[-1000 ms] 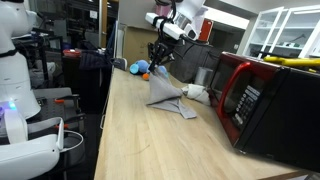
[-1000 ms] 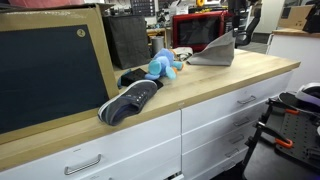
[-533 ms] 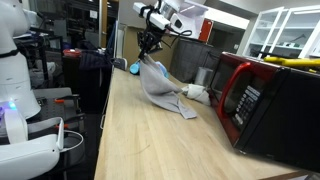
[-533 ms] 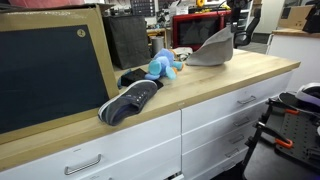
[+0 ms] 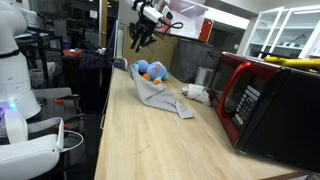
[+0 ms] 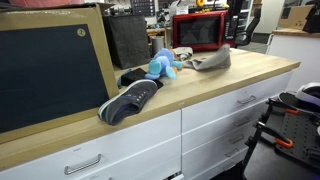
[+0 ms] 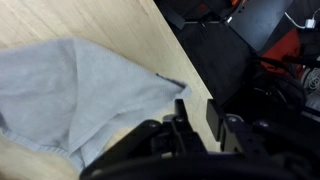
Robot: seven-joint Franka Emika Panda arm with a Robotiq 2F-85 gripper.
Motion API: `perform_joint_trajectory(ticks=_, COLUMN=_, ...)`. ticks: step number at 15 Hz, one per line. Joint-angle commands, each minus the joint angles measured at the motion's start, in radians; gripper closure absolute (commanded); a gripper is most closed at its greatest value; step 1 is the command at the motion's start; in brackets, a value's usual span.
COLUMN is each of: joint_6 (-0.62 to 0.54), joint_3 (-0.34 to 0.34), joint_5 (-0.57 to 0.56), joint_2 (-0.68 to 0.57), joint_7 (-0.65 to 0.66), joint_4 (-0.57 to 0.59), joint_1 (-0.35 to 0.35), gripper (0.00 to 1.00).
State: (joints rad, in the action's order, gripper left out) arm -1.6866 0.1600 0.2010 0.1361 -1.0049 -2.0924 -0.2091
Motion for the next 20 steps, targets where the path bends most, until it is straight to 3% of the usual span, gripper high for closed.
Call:
perform_joint_trajectory(ticks=1, joint_6=0.052, joint_3=0.052, joint_5=-0.040, joint_2=0.035, joint_7=-0.152, joint_4=-0.007, joint_1=0.008, gripper=0.39)
perform_joint_trajectory(ticks=3, joint_6=0.085, joint_3=0.086, joint_5=-0.056, joint_2=0.012, joint_7=-0.231, joint_4=0.026, joint_1=-0.005, gripper=0.24)
perform_joint_trajectory(ticks=6, joint_6=0.089, joint_3=0.125, joint_5=-0.031, joint_2=-0.065, joint_7=-0.172, joint_4=0.097, joint_1=-0.020, gripper=0.02)
perform_joint_trajectory(ticks=10, joint_6=0.012, joint_3=0.125, joint_5=-0.014, joint_2=-0.171, joint_7=0.055, joint_4=0.146, joint_1=-0.032, gripper=0.00)
perform_joint_trajectory(ticks=13, joint_6=0.015, joint_3=0.126, joint_5=-0.007, joint_2=-0.298, joint_7=0.197, joint_4=0.273, joint_1=-0.050, gripper=0.00)
perform_joint_trajectory(ticks=14, joint_6=-0.007, joint_3=0.114, joint_5=-0.024, joint_2=-0.209, joint_7=0.120, joint_4=0.162, joint_1=-0.049, gripper=0.00)
perform_joint_trajectory(ticks=17, joint_6=-0.007, joint_3=0.105, joint_5=-0.023, joint_2=-0.292, joint_7=0.170, joint_4=0.243, joint_1=-0.066, gripper=0.00)
perform_joint_trajectory(ticks=20, joint_6=-0.047, joint_3=0.102, joint_5=-0.018, joint_2=-0.281, joint_7=0.179, joint_4=0.226, joint_1=-0.068, gripper=0.00)
